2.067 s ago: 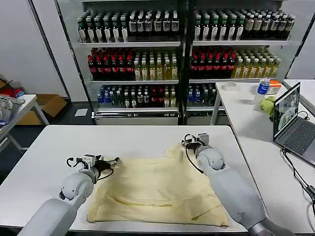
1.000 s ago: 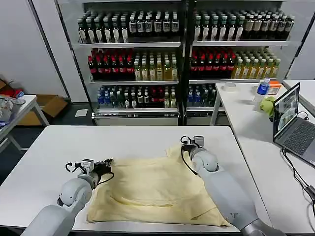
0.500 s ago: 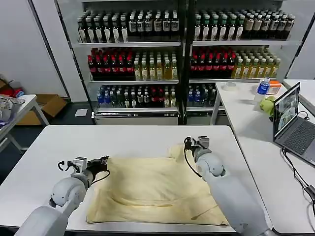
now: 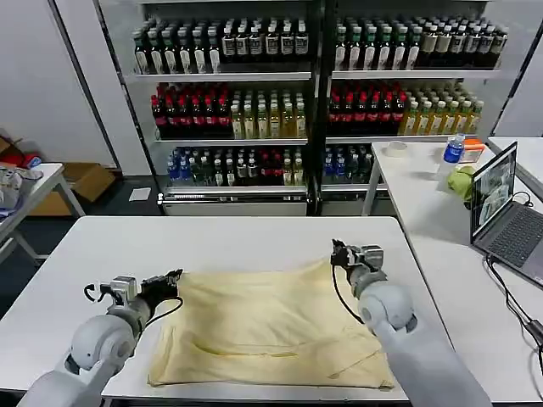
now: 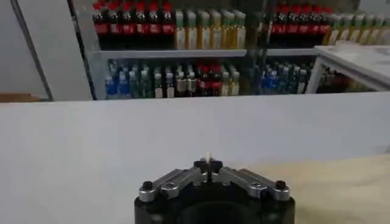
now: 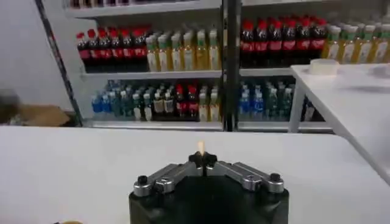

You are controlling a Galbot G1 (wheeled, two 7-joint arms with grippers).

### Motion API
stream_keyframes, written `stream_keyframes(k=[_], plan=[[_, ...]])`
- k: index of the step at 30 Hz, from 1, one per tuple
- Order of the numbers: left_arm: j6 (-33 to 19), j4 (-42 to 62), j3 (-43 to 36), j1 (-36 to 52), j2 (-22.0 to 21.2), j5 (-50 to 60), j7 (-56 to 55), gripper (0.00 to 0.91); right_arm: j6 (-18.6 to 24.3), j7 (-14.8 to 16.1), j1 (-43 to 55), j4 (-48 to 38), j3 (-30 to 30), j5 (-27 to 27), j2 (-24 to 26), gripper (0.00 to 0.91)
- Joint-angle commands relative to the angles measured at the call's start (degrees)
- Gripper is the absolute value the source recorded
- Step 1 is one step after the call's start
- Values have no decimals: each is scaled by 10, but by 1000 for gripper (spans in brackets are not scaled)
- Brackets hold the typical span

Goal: Fold and organize the clothes.

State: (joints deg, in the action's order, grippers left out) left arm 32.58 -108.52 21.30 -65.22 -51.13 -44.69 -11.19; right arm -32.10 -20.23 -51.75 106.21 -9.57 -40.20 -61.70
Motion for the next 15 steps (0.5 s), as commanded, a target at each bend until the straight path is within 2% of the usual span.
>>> stream_keyframes(k=[1,7,15], plan=[[0,-58,32,-61,2,-2,1,10,-3,-2,-84,100,-43,-5,34,0],[0,-70,45,-85,4,-4,2,10,-6,1,-140,136,-83,-15,63,0],[2,-82,56,-109,6,-4,8,10,-10,3,-185,163,-120,-19,73,0]])
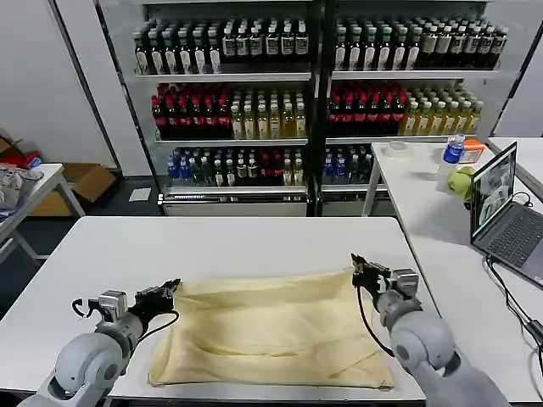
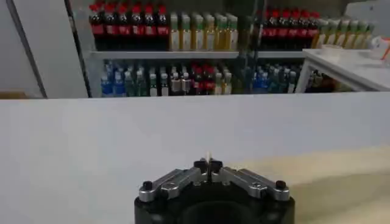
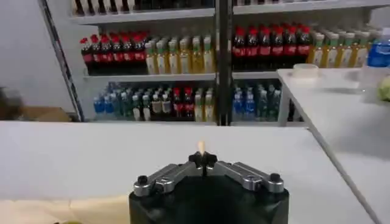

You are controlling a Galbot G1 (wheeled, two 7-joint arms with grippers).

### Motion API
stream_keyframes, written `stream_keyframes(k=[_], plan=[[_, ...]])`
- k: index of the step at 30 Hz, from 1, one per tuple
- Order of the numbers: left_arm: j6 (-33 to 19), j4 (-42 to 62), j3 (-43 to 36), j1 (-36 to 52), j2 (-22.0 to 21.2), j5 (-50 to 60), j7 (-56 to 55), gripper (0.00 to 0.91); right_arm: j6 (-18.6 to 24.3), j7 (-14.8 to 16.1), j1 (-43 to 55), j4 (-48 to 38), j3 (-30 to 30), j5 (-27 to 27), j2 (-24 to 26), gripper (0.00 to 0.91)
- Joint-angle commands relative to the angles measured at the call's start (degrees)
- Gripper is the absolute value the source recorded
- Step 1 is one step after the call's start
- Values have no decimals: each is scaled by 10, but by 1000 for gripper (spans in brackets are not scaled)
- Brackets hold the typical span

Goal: Fold and organize the clothes.

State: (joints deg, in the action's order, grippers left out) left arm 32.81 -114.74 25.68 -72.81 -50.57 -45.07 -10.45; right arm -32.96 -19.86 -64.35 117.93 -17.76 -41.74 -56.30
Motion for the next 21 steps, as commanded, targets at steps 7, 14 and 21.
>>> stream_keyframes(k=[7,14,21], plan=[[1,-34,28,-71,3,14,16,10,-1,0,-120,85,-69,-1,17,0],[2,-45,40,-94,7,23,17,10,-2,1,-182,128,-93,3,17,0],[-1,-57,41,-121,6,46,17,10,-2,-1,-240,176,-106,12,16,0]])
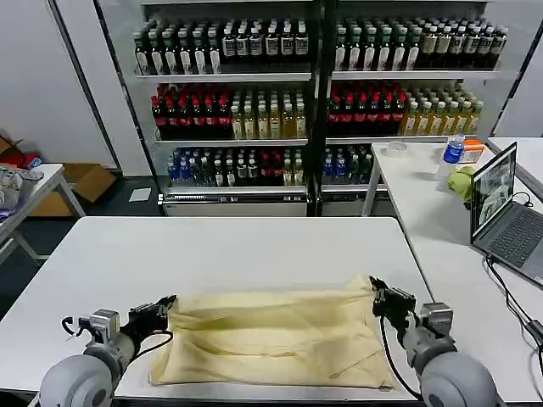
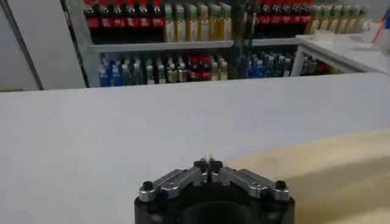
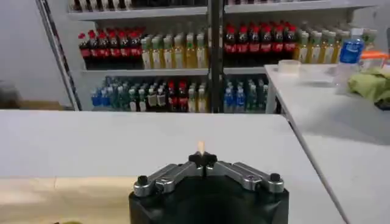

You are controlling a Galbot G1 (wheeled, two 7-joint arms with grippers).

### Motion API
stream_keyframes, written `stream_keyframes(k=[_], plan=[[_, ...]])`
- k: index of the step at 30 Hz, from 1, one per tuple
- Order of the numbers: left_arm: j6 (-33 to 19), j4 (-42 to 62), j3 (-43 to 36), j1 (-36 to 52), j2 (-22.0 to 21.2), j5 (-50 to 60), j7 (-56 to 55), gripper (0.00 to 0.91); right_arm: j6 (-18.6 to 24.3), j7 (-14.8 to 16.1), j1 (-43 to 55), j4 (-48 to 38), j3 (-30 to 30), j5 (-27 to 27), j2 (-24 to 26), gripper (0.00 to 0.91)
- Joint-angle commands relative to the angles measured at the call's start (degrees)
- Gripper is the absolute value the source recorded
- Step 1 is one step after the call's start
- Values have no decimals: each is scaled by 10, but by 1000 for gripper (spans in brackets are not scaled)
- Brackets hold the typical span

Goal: Fold and organize the clothes.

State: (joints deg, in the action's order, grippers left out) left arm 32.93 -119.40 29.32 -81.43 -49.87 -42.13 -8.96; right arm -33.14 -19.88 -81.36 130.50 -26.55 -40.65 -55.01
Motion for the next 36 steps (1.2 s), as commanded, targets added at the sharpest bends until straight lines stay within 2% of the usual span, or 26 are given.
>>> stream_keyframes(k=[1,11,16,17,18,19,20,27,36], plan=[[-5,-12,4,-38,-2,21,2,10,0,-1,-75,53,-19,2,3,0],[-15,-5,-1,-55,-13,42,-2,10,0,4,-133,53,-19,24,-16,0],[-19,5,-5,-54,-18,55,-2,10,0,3,-129,34,-5,34,-30,0],[-19,7,-6,-53,-20,58,-2,10,0,2,-124,29,1,38,-34,50],[-19,8,-7,-53,-21,61,-1,171,0,2,-120,25,6,41,-37,302],[-19,9,-8,-52,-22,62,0,675,0,2,-119,24,7,43,-37,907],[-17,11,-9,-51,-24,63,0,907,0,0,-113,19,15,51,-42,907],[-23,14,-15,-44,-33,76,1,907,0,11,-110,15,32,81,-55,907],[-73,-20,-3,-71,-55,95,-53,907,1,11,-130,41,17,84,-59,907]])
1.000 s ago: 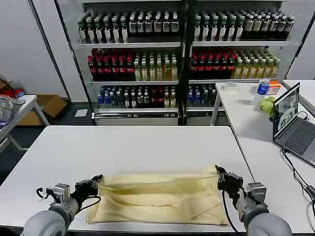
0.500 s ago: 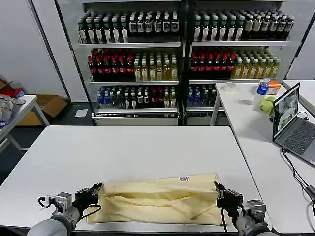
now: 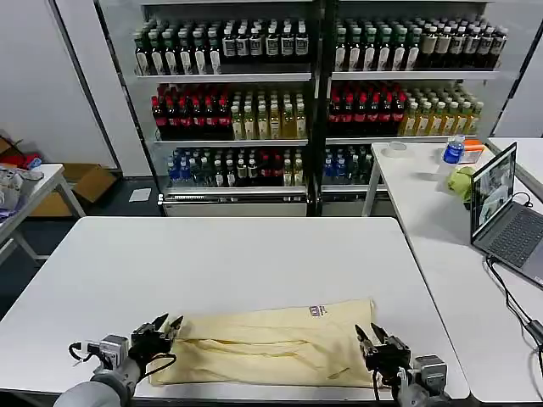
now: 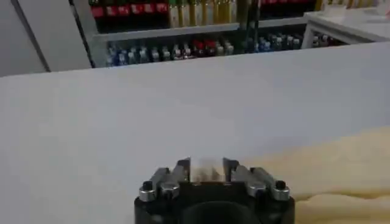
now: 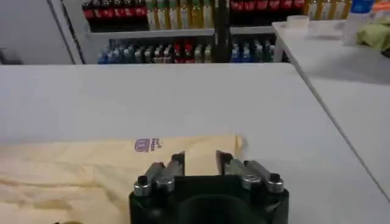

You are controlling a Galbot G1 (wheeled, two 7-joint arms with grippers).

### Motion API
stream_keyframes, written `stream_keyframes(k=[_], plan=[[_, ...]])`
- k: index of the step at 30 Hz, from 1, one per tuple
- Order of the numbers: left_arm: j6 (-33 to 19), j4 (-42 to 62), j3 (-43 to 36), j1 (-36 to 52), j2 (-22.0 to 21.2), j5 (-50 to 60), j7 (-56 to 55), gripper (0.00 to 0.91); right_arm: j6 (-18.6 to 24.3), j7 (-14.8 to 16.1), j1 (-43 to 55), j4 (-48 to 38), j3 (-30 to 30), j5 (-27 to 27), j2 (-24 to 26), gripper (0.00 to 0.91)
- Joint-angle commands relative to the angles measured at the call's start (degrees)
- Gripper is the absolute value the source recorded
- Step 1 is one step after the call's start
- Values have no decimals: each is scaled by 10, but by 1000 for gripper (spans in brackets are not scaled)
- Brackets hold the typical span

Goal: Fold and organize the clothes.

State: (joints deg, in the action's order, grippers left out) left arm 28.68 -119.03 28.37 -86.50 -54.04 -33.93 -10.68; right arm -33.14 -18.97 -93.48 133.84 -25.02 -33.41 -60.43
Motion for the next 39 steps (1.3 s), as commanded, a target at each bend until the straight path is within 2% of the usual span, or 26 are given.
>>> stream_keyframes(k=[1,12,23,24,25,26,27,30,33,39], plan=[[-32,-34,10,-26,-19,12,-44,907,1,1,-11,9,1,12,-6,907],[-42,-70,10,-98,-87,13,-94,907,0,-3,-13,10,0,13,-16,907],[-47,-52,-13,-97,-135,-7,-104,907,1,-7,-19,14,-5,12,-17,907],[-47,-49,-13,-94,-137,-8,-105,887,1,-7,-19,14,-6,12,-17,907],[-48,-47,-14,-91,-138,-11,-105,705,1,-7,-20,15,-6,12,-17,907],[-48,-46,-14,-89,-139,-13,-106,605,1,-7,-20,16,-6,12,-16,907],[-48,-44,-14,-87,-140,-14,-106,353,1,-7,-21,16,-7,12,-16,907],[-49,-38,-14,-82,-144,-21,-105,111,1,-7,-22,17,-8,12,-14,907],[-49,-34,-15,-80,-148,-21,-105,20,1,-7,-22,18,-10,10,-12,907],[-49,-34,-17,-80,-154,-24,-103,10,1,-7,-20,19,-13,6,-6,907]])
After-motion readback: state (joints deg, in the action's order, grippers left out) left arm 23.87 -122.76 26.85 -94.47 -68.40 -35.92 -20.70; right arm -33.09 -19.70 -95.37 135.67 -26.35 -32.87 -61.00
